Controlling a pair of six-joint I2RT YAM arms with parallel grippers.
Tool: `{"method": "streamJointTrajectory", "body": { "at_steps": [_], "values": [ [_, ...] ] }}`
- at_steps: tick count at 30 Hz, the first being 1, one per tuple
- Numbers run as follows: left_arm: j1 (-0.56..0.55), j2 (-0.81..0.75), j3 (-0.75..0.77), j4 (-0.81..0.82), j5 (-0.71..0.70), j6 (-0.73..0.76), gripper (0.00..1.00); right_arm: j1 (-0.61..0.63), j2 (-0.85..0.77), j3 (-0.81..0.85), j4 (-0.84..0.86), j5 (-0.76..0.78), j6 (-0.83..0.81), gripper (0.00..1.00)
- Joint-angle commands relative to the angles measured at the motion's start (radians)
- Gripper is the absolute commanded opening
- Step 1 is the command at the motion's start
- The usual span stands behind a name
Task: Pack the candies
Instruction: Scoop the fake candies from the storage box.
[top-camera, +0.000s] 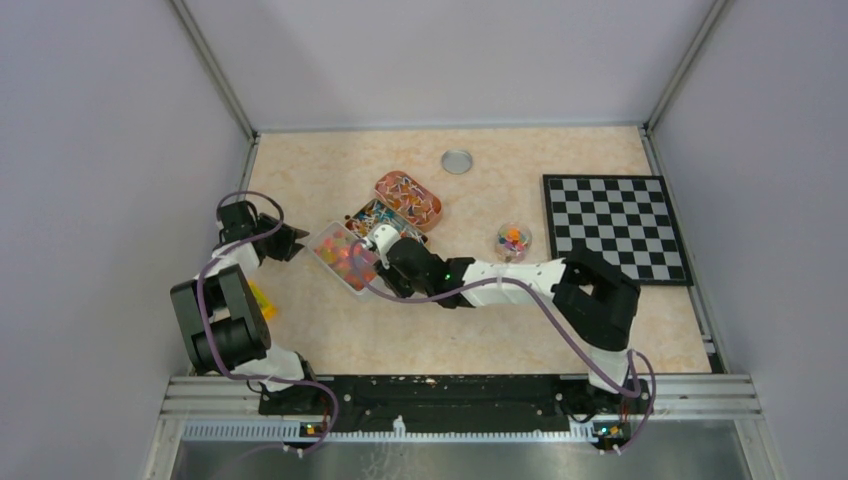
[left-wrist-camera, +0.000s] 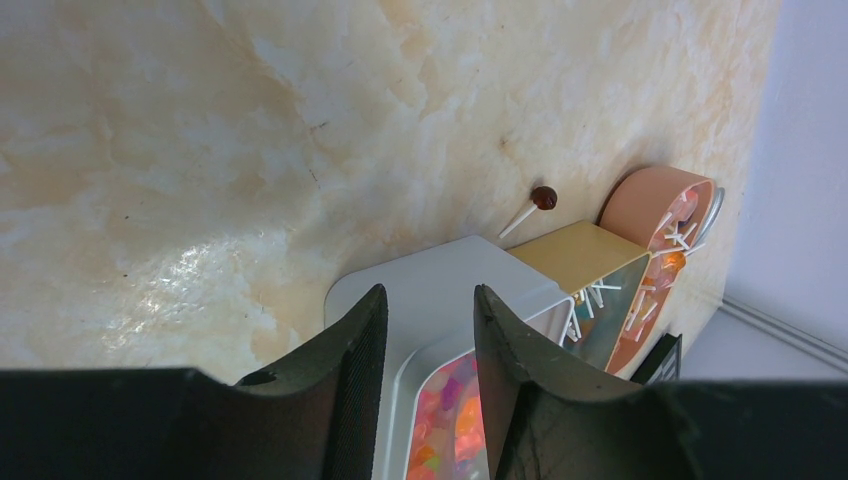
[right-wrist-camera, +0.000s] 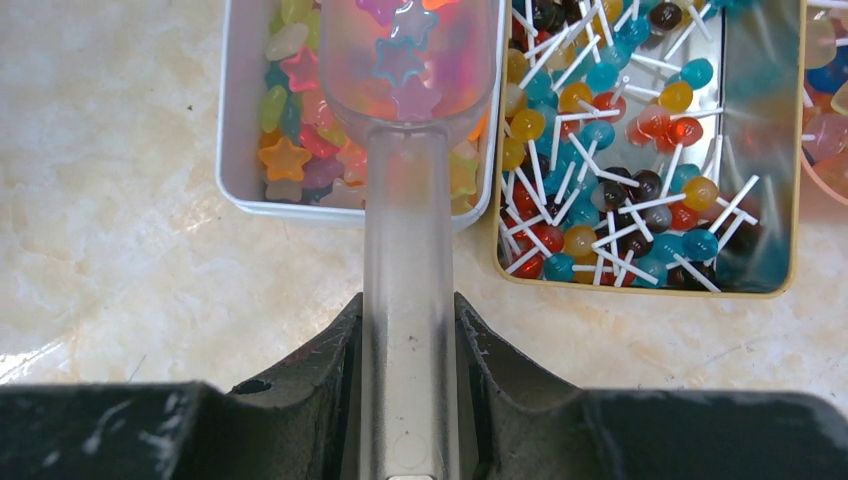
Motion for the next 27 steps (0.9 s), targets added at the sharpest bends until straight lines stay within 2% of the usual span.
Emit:
{"method": "streamJointTrajectory", "body": {
  "at_steps": [1,10,16,21,26,27],
  "values": [
    [0.002,-0.005,0.011,0.006,-0.003,0.014,0.43,0.01,-0.098,-0.04,0.186,-0.03,-0.021,0.0],
    [0.002,-0.022,0.006,0.007,-0.015,0.016,0.43,0.011,-0.176,-0.194,0.393,-0.033,-0.03,0.0],
    [0.002,-0.046,0.012,-0.001,-0.043,0.02,0.48,0.011,-0.259,-0.324,0.573,-0.046,-0.064,0.0],
    [0.003,-0.084,0.013,-0.005,-0.09,0.017,0.5,0.011,-0.291,-0.366,0.623,-0.054,-0.078,0.0],
    [0.003,-0.11,0.035,-0.027,-0.096,0.039,0.58,0.012,-0.338,-0.394,0.621,-0.007,-0.078,0.0],
    [0.002,-0.114,0.043,-0.033,-0.098,0.043,0.66,0.011,-0.348,-0.391,0.606,0.009,-0.078,0.0]
  ]
}}
